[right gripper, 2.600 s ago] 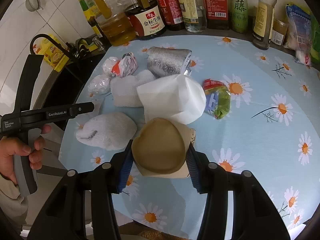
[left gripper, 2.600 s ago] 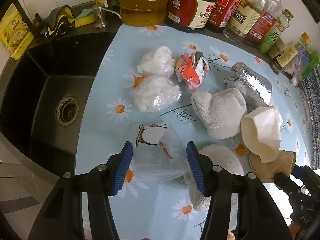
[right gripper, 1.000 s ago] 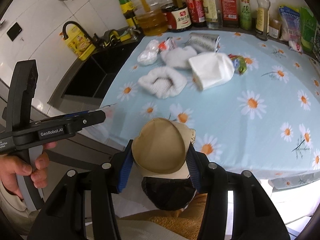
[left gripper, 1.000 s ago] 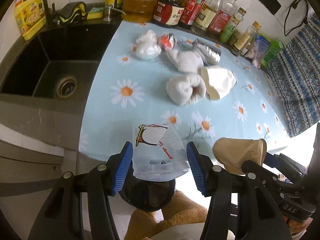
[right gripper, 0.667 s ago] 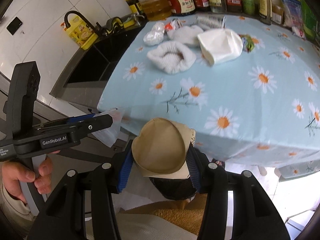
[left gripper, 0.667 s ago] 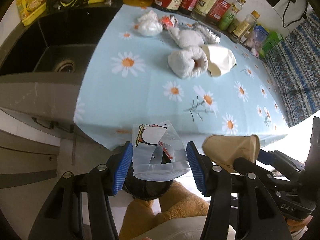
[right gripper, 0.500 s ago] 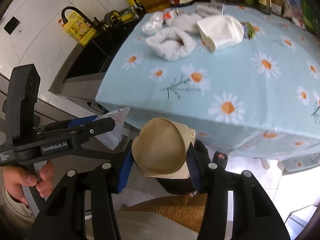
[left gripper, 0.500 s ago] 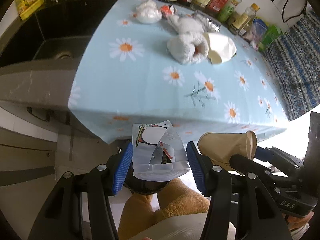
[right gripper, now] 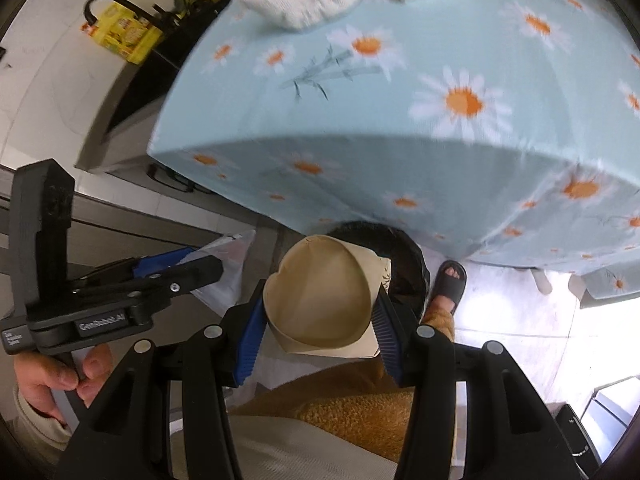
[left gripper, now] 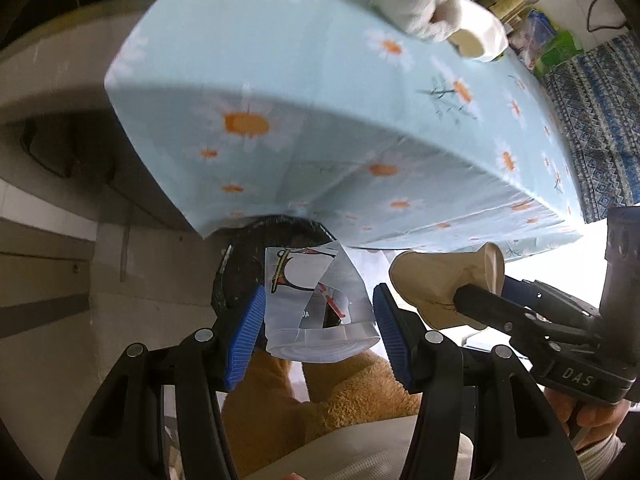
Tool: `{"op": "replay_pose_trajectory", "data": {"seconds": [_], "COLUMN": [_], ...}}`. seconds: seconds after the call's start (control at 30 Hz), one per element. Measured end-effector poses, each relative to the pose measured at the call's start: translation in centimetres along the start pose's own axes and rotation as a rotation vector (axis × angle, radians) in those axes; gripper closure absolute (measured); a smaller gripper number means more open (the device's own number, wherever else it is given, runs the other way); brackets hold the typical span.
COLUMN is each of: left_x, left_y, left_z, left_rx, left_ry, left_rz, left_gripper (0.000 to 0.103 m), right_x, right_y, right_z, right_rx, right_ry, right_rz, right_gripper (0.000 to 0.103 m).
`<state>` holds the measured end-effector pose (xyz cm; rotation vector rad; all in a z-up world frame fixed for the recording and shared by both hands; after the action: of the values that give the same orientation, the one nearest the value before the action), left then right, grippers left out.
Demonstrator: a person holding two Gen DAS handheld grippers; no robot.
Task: Collect trash
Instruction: 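Carry the bag and cup down over the black trash bin with both tools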
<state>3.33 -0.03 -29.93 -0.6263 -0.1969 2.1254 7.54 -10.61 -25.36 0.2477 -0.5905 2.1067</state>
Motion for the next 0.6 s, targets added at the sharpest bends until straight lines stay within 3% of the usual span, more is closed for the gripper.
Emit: {"op": "replay_pose_trajectory", "data": {"seconds": [0.4,0.53,0.6], "left_x": [0.9,1.1,1.2], "left_y": [2.6,3.0,3.0], "left_z": [-2.8,-3.4,-3.6], "left_rx": [0.076,0.093,0.099], "left_ry": [0.012,0.008,0.003], "left_rz": [0.048,0.062,0.068], "left_gripper": [0.049,0.048,0.033], "right_x": [-1.0,-1.5,-1.6], "right_y": [1.3,1.3,1.2], "right_z": [-2.2,-2.4,-2.6], "right_rx": [0.062,0.064,0.069], "right_ry": [-0.017,-0.019,-0.021], "right_rz": [-0.080,-0.106,-0.118], "right_gripper": [0.052,0.045,0.042]}}
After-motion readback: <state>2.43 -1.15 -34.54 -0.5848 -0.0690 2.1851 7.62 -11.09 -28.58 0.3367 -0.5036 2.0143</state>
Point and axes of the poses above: each gripper's, at about its wrist camera, not at the fingertips, and z roughly against the way its jaws point, x to its left, y to its underside, the point moved 10 cm from there along -z, roughly the way its jaws point, and after that the axes turned 15 degrees about -x, right-handed, at the moved point
